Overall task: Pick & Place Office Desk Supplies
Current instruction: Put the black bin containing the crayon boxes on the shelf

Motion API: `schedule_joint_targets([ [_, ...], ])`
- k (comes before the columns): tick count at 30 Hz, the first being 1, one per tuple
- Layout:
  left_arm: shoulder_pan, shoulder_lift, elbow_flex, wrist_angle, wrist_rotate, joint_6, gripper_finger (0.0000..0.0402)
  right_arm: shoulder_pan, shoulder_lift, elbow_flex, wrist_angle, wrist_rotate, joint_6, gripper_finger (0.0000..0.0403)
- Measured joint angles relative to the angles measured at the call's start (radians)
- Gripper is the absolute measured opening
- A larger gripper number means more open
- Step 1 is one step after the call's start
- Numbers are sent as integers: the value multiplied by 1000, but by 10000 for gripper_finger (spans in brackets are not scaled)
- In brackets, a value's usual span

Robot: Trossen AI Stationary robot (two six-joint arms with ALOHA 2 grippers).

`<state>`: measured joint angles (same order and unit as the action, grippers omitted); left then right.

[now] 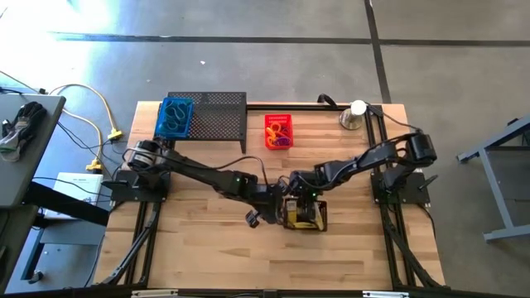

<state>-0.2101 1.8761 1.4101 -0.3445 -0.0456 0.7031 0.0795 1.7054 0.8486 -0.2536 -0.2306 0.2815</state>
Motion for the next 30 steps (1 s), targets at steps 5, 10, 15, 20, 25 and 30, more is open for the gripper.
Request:
schedule_joint_targets([
  [5, 5, 19, 0, 24, 16, 49, 124, -22, 0, 0, -7, 6, -30, 3],
  [10, 5, 19, 0, 26, 14, 54, 124, -22, -2, 0, -30, 3, -43, 3],
  [15, 6, 19, 0, 20, 14, 59, 124, -21, -2, 0, -28, 3, -44, 3],
  [20, -17, 14, 0, 7, -55, 54, 124, -21, -3, 0, -24, 17, -44, 3],
  [25, -65, -15, 3, 7, -145, 87, 124, -21, -21, 0, -19, 51, -43, 3],
  [30, -106, -12, 0, 0, -165, 96, 124, -36, -24, 0, -18, 40, -41, 3],
])
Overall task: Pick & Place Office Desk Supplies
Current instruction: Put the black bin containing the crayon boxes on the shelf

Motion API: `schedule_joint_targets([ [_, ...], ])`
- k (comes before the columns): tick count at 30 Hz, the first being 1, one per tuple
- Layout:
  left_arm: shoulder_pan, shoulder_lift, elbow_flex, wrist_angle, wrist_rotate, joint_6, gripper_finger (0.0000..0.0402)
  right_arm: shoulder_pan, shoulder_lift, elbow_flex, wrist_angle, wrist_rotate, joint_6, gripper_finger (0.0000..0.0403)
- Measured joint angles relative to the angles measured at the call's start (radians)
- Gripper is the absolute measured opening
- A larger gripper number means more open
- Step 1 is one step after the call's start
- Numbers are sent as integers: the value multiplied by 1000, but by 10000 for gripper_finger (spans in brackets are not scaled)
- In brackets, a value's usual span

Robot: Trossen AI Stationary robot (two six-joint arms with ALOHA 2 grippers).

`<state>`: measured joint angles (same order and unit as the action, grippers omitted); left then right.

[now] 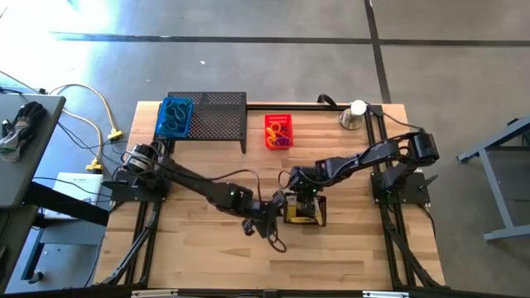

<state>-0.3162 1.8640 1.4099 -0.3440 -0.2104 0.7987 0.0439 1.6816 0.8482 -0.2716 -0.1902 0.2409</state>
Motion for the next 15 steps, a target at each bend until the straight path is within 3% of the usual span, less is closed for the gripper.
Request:
schedule_joint_targets([
  [8, 23, 14, 1, 10, 103, 90, 124, 0, -1, 0, 16, -87, -2, 3],
  [15, 35, 50, 0, 50, 164, 180, 124, -1, -1, 0, 34, -95, -2, 3],
])
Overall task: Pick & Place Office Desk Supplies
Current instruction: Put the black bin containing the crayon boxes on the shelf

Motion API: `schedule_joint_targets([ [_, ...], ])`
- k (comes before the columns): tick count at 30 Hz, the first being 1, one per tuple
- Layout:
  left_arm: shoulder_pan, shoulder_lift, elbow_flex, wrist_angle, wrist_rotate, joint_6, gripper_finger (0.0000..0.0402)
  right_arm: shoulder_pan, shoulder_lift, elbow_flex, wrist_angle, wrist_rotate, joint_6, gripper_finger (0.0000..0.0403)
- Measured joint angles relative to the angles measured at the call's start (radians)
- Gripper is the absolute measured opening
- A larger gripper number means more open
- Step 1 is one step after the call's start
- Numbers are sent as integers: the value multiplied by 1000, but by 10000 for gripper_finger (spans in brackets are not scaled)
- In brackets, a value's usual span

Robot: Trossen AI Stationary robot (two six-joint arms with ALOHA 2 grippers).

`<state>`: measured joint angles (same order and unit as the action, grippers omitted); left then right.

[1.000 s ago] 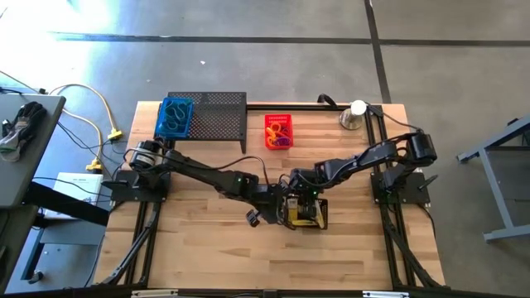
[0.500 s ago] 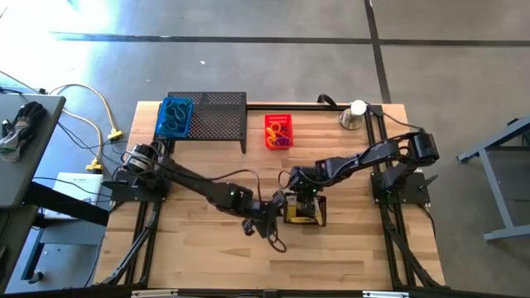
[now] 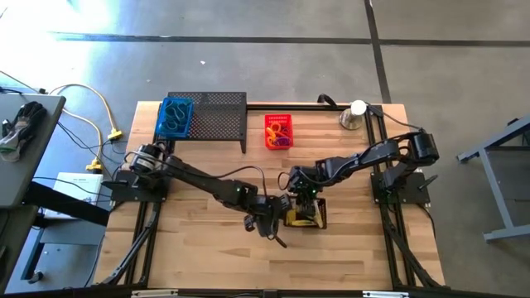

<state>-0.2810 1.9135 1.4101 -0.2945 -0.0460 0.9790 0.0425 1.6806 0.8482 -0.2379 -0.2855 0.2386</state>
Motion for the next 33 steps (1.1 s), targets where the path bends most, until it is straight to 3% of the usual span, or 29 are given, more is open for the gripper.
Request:
schedule_joint_targets([
  [8, 30, 43, 3, 44, 52, 63, 124, -13, 0, 0, 24, -10, 0, 3],
  [20, 50, 75, 2, 59, 40, 146, 120, -12, 0, 0, 54, -27, -8, 3],
  [30, 49, 75, 0, 65, 37, 195, 19, -12, 0, 0, 63, -12, -41, 3],
  [33, 49, 76, 0, 64, 32, 195, 4, -12, -1, 2, 63, -12, -52, 3],
])
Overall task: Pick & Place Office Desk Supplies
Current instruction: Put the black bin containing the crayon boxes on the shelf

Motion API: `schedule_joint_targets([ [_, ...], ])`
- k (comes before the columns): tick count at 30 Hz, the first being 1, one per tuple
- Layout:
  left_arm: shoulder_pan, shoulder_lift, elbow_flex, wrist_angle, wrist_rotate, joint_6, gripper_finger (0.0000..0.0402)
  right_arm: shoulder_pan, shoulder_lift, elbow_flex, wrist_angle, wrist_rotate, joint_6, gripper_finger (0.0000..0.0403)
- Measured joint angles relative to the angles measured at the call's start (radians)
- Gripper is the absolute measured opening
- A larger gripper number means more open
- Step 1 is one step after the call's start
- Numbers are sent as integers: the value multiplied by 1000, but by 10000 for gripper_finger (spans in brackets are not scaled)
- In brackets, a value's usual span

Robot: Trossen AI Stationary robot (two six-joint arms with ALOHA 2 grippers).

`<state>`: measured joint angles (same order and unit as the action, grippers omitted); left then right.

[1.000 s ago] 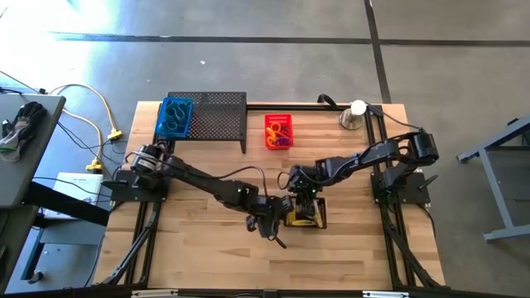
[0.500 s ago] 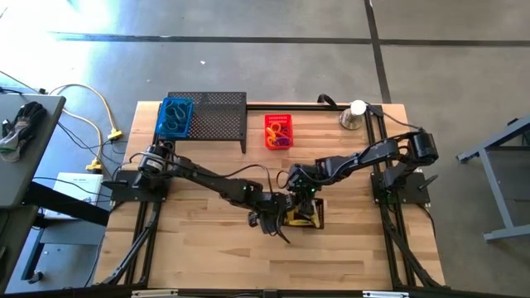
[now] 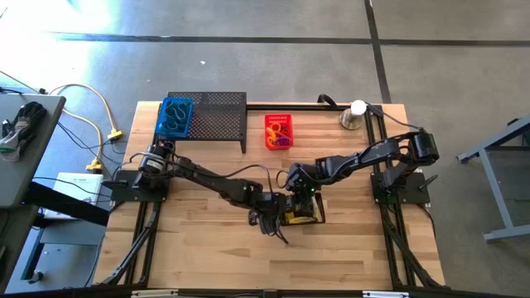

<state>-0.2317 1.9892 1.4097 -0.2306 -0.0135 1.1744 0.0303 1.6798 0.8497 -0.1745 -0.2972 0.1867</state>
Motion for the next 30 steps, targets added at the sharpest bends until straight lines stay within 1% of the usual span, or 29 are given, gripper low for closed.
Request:
schedule_joint_targets([
  [11, -12, 0, 0, 3, -19, 2, 2, 3, -20, 0, -4, 38, 15, 4],
  [14, -19, 0, 0, -4, -36, -2, 2, 22, -40, -1, -10, 91, 27, 16],
  [17, -22, -9, 0, -21, -41, -5, 2, 33, -69, -2, -6, 130, 30, 43],
  [21, -27, -23, 2, -42, -62, -8, 2, 46, -100, -2, -7, 177, 31, 97],
  [24, -30, -24, 2, -63, -70, -17, 2, 50, -128, -2, -26, 174, 34, 138],
  [26, -30, -25, 2, -82, -72, -35, 2, 50, -145, -2, -21, 167, 66, 162],
  [30, -26, -25, 2, -105, -74, -57, 2, 67, -187, -2, -47, 174, 77, 195],
])
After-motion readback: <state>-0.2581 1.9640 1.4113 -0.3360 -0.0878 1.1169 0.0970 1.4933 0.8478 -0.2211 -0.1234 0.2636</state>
